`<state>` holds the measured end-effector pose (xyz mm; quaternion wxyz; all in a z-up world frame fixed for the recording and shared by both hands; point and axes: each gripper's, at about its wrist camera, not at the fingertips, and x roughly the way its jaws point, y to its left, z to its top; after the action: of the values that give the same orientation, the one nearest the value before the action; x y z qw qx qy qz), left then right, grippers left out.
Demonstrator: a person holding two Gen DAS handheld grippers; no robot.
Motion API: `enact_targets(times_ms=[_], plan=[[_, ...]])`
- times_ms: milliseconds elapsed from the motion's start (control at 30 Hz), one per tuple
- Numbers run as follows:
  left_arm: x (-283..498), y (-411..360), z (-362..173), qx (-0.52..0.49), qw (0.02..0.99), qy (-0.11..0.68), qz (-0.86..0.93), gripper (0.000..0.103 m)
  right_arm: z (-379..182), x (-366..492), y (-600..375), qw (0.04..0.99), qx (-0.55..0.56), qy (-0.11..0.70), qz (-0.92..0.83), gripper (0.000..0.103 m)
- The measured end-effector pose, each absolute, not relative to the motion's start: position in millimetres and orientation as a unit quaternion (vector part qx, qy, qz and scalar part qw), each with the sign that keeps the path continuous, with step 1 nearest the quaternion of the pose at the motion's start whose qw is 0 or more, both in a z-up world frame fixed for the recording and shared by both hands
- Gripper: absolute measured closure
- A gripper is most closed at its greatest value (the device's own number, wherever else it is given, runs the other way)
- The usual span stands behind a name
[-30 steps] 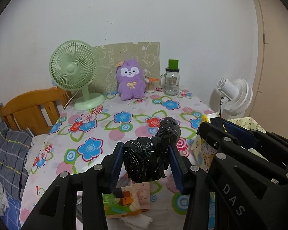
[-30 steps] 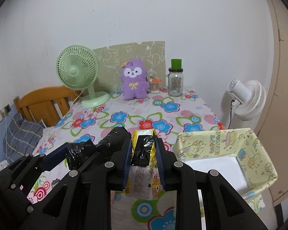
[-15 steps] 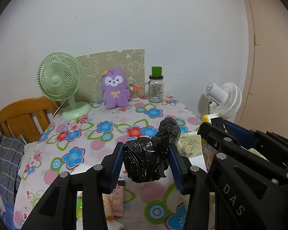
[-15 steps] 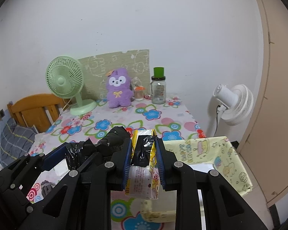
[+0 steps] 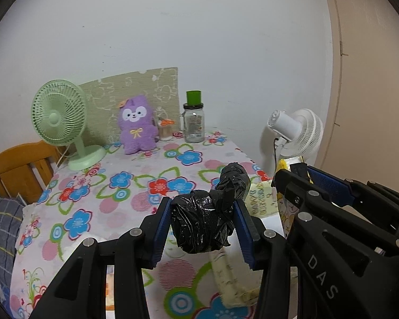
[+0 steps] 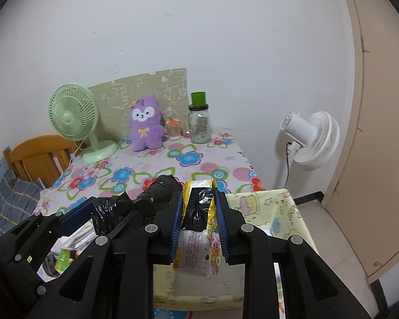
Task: Organize soft objects
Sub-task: 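Lift the black bag and snack packet and carry both toward the yellow fabric box, then open both grippers to drop the bag and packet into the yellow box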
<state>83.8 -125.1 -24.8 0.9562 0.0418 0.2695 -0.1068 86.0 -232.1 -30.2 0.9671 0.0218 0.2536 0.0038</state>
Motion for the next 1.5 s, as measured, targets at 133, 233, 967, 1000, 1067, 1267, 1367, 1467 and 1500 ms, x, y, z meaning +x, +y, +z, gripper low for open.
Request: enact_targets(times_ms=[133,233,967,1000,1067,1267,1367,1467,1500], plan=[[87.3,-138.5,-26.8,0.044,0.954,0.272,-0.115,0.055,-31.4,89.0,-245.5,0.967,0.024,0.255,-0.004,0.075],[91.0,-148.0,-28.8,0.045,0.953,0.275,-0.122,0.055,-33.2,91.7,-255.3,0.966,0.026,0.257,-0.011,0.075],[132.1,-211.4,-64.1,0.090,0.921,0.338,-0.169,0.052,-69.5,131.6,-318.7,0.950,0.049,0.302,-0.058,0.075],[133.6,-212.4,-66.3,0.092,0.919,0.343,-0.170,0.052,-72.6,135.0,-320.0,0.949,0.050,0.307,-0.057,0.075],[136.3,-213.7,-70.3,0.094,0.915,0.352,-0.172,0.049,-76.7,139.2,-321.3,0.947,0.051,0.313,-0.056,0.075],[139.6,-216.0,-76.6,0.096,0.907,0.371,-0.171,0.038,-86.7,147.5,-322.9,0.942,0.059,0.328,-0.046,0.074],[138.4,-214.7,-75.3,0.091,0.908,0.372,-0.171,0.027,-86.7,148.0,-322.6,0.941,0.062,0.330,-0.041,0.054],[136.7,-213.2,-72.7,0.083,0.909,0.367,-0.180,0.017,-82.9,143.4,-322.2,0.945,0.067,0.316,-0.043,0.035],[136.4,-212.9,-72.0,0.084,0.910,0.365,-0.178,0.016,-82.1,143.1,-321.8,0.946,0.067,0.314,-0.043,0.033]])
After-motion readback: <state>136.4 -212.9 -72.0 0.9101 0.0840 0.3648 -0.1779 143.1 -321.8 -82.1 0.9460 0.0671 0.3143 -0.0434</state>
